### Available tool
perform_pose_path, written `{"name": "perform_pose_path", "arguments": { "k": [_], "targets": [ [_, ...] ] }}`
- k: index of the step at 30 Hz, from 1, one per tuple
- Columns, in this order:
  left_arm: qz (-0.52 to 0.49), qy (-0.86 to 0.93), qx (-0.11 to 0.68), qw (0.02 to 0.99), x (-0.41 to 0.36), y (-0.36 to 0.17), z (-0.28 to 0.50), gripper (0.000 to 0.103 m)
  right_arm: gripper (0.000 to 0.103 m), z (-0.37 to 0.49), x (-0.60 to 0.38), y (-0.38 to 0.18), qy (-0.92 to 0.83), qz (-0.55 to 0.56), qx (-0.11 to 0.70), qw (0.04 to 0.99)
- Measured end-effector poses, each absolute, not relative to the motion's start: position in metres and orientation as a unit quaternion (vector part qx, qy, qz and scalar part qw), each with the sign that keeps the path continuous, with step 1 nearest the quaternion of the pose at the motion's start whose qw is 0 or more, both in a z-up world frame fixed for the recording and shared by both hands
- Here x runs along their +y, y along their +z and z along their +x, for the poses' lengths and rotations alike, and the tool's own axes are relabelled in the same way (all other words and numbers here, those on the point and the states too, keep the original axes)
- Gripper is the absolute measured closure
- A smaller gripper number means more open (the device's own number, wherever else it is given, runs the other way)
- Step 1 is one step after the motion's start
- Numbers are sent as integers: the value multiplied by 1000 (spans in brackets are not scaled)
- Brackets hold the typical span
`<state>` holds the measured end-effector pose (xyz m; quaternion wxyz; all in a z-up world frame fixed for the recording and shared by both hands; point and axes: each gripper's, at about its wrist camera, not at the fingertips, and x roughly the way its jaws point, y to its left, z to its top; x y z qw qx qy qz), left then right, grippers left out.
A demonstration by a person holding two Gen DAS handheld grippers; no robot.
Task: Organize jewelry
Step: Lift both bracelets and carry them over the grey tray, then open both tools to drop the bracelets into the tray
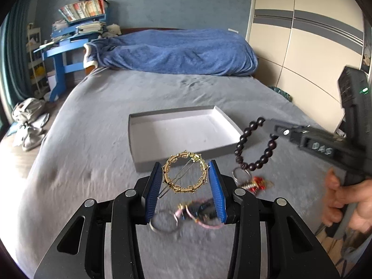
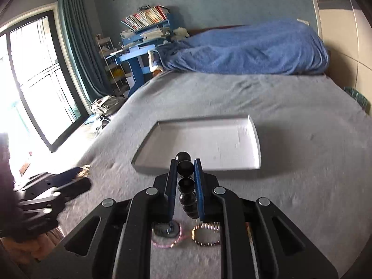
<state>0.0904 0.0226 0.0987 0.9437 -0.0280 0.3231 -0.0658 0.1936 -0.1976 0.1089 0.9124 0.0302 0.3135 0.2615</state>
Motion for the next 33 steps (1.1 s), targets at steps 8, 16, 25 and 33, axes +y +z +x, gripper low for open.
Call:
{"name": "perform_pose_path", "arguments": {
  "k": [8, 16, 25, 33],
  "targets": [
    [-19, -58, 341, 938, 33, 78, 169, 61, 89, 246, -189, 111, 265, 31, 309, 913],
    [-20, -56, 356, 933, 44, 54, 236, 61, 89, 302, -160, 85, 267, 31, 326, 906],
    [-5, -48, 400, 915, 36, 7, 283, 61, 89, 346, -153, 30, 247, 36, 382, 890],
    [12, -39, 431, 901, 29, -20, 298, 61, 89, 360, -168, 14, 212, 32, 398, 892]
  ]
}}
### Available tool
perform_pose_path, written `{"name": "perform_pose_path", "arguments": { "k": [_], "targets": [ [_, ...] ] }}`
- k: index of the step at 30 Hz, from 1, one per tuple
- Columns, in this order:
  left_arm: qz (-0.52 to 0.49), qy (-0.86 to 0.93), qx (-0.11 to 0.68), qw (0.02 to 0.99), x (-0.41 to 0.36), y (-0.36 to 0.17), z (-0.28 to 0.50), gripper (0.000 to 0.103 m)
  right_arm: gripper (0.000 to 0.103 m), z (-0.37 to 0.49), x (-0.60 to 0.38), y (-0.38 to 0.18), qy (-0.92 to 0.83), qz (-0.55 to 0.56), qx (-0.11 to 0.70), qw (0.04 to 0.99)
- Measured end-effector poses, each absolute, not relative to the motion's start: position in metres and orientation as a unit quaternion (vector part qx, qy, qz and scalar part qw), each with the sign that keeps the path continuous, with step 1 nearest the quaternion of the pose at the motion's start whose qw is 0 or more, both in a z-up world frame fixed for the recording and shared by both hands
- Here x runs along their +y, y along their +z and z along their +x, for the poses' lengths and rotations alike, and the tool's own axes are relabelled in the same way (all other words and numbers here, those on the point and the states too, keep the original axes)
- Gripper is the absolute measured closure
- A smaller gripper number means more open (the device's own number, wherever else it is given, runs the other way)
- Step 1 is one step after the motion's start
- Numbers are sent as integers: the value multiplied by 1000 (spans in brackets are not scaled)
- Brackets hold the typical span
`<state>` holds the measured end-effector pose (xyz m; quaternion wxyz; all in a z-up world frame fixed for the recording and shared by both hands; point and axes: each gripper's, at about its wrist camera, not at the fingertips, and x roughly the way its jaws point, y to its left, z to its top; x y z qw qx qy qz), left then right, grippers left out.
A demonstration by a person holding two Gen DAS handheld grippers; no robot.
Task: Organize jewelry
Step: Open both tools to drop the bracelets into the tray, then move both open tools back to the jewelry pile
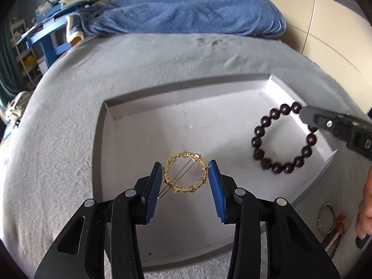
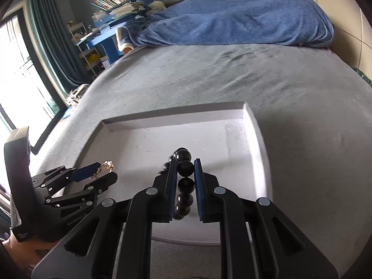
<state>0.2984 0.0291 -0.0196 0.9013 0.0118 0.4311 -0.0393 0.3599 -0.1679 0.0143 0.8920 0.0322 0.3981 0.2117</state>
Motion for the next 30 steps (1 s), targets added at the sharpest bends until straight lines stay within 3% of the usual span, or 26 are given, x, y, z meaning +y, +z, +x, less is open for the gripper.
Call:
{"name": "perform_pose_path", "arguments": {
  "k": [6, 9, 11, 13, 16, 18, 21, 30],
  "targets": [
    [17, -35, 442, 896, 31, -30, 299, 57, 89, 367, -176, -6, 180, 7, 419, 890],
    [17, -45, 435, 899, 28, -27, 296, 47, 89, 366, -178, -14, 171, -8, 427, 888],
    [22, -43, 429, 902, 27, -25, 293, 27, 88, 365, -181, -14, 168, -11, 426, 889],
    [25, -48, 416, 908, 25, -19, 289, 26, 87, 361, -183, -12, 166, -14, 422, 891],
    [24, -55, 401, 914, 22, -8, 283, 23, 69, 354, -189, -3, 164, -23, 405, 899],
    [17, -54, 394, 918, 23, -1, 278, 22, 68, 349, -193, 1, 165, -22, 398, 902],
    [9, -51, 383, 922, 23, 6, 272, 14, 65, 341, -200, 5, 162, -20, 392, 906],
    [2, -50, 371, 927, 32, 16, 237, 9, 39, 308, -212, 15, 169, -20, 372, 912]
  ]
}}
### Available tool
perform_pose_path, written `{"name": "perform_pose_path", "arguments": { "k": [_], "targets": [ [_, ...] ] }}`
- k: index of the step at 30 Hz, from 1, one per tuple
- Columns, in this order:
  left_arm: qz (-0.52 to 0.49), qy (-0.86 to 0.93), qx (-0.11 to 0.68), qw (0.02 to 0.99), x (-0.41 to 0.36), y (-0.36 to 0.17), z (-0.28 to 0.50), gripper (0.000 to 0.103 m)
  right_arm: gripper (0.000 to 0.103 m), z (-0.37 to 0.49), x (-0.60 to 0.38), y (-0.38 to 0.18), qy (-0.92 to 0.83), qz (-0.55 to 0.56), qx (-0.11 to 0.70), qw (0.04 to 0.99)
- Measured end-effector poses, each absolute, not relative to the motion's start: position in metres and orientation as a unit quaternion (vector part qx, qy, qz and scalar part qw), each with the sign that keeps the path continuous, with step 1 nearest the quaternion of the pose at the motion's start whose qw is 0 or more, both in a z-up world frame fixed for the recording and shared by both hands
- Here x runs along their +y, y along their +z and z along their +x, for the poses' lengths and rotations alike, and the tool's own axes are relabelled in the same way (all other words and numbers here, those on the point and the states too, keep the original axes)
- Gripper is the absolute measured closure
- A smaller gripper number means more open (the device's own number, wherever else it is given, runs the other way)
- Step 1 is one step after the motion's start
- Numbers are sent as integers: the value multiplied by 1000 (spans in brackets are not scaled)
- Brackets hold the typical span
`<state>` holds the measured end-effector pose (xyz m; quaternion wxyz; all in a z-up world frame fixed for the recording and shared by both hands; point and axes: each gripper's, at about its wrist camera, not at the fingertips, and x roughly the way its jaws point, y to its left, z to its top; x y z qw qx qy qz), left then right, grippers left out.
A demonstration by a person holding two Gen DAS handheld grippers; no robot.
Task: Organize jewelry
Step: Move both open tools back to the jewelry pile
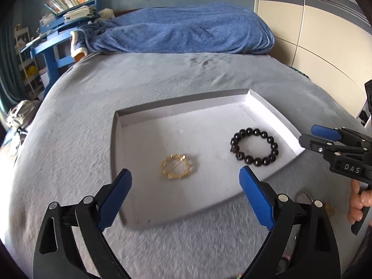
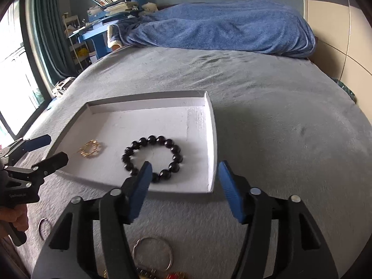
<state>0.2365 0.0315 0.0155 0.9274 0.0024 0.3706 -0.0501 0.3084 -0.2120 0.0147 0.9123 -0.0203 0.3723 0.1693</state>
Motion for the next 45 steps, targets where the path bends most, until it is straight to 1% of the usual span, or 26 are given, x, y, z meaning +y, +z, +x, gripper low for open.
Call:
{"name": "perform_pose_path", "arguments": {
  "k": [2, 7, 10, 21, 29, 34, 42, 45],
  "targets": [
    [-6, -45, 369, 928, 37, 16, 227, 8, 36, 298, -214, 17, 170, -18, 367, 914],
    [-29, -34, 365, 930, 50, 14, 195, 8, 34, 273, -221, 17, 173, 3, 362, 916],
    [-22, -40, 360, 932, 50, 15, 180, 7, 32, 259, -220, 18, 179, 2, 356, 917],
    [7, -59, 360, 931, 47, 2, 135, 7, 31, 226, -231, -2, 170, 1, 375, 911],
    [-5, -64, 397, 916, 56, -11, 117, 7, 31, 212, -247, -5, 159, 18, 387, 908],
    [22, -68, 417, 906, 51, -21, 107, 7, 31, 206, -254, -5, 157, 30, 394, 905],
    [36, -69, 445, 892, 48, -37, 110, 8, 31, 202, -257, -13, 153, 28, 408, 899],
    [53, -72, 450, 888, 41, -42, 111, 10, 31, 202, -255, -16, 154, 22, 414, 897]
  ]
}}
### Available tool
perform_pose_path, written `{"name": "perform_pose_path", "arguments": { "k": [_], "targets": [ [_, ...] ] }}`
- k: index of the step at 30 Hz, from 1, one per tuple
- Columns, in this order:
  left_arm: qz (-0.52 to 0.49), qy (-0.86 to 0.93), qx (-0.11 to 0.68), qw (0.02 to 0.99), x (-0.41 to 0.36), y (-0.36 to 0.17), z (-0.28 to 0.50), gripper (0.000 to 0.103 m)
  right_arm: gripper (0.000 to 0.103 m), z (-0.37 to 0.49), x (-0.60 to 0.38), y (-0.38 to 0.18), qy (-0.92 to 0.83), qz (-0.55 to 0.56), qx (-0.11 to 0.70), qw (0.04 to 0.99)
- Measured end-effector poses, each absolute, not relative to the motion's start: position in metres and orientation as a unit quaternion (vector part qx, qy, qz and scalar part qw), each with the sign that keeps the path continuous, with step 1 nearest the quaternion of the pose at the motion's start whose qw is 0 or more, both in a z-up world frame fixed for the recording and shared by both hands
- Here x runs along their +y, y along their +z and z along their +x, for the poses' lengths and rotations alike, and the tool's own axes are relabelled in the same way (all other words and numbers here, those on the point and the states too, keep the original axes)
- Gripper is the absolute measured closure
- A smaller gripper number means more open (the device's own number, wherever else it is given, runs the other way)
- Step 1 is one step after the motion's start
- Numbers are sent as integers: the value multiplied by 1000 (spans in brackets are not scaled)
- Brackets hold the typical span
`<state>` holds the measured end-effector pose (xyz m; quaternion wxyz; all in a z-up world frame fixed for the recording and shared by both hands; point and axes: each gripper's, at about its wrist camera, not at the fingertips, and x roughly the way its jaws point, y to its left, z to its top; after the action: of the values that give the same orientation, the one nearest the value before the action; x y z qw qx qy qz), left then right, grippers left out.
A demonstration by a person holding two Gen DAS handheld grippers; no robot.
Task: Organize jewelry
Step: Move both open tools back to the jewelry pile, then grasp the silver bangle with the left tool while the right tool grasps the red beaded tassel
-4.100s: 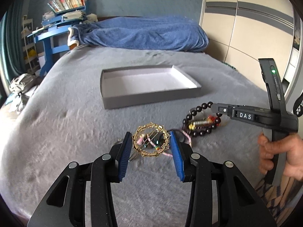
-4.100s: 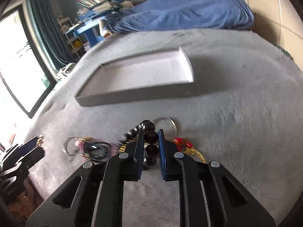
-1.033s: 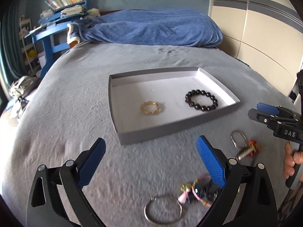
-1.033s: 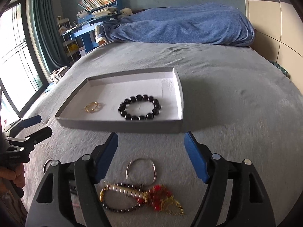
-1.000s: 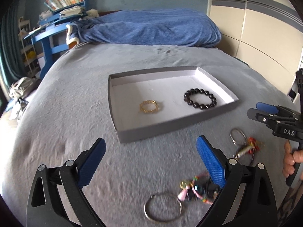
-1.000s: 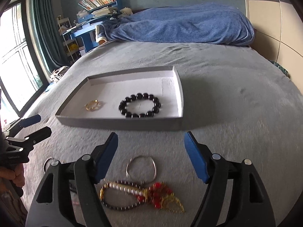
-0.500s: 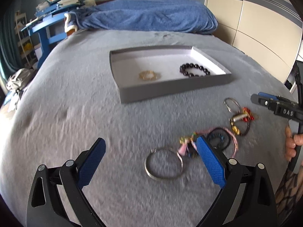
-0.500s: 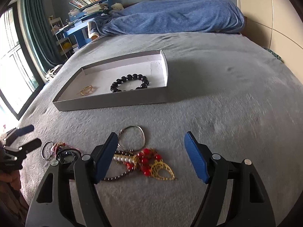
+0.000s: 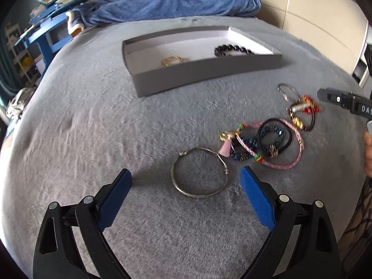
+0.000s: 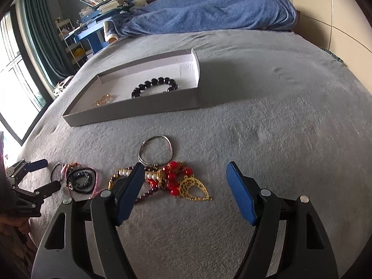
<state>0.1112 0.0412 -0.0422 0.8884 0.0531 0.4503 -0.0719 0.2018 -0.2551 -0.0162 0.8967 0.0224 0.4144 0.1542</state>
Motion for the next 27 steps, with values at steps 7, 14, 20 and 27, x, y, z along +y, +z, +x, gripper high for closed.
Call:
{"name": "perform_pose_path", "arguments": {
  "k": [7, 14, 20, 27],
  "targets": [
    [55, -76, 449, 889, 41, -38, 113, 51, 31, 202, -251, -22, 159, 12, 423, 892],
    [-1, -38, 432, 901, 71, -21, 114, 51, 33, 202, -254, -31, 150, 9, 439, 886],
    [-14, -38, 428, 903, 75, -17, 116, 51, 37, 202, -262, -29, 141, 20, 436, 888],
    [-13, -44, 425, 904, 70, -16, 117, 51, 47, 206, -281, -29, 116, 51, 437, 891]
  ]
}}
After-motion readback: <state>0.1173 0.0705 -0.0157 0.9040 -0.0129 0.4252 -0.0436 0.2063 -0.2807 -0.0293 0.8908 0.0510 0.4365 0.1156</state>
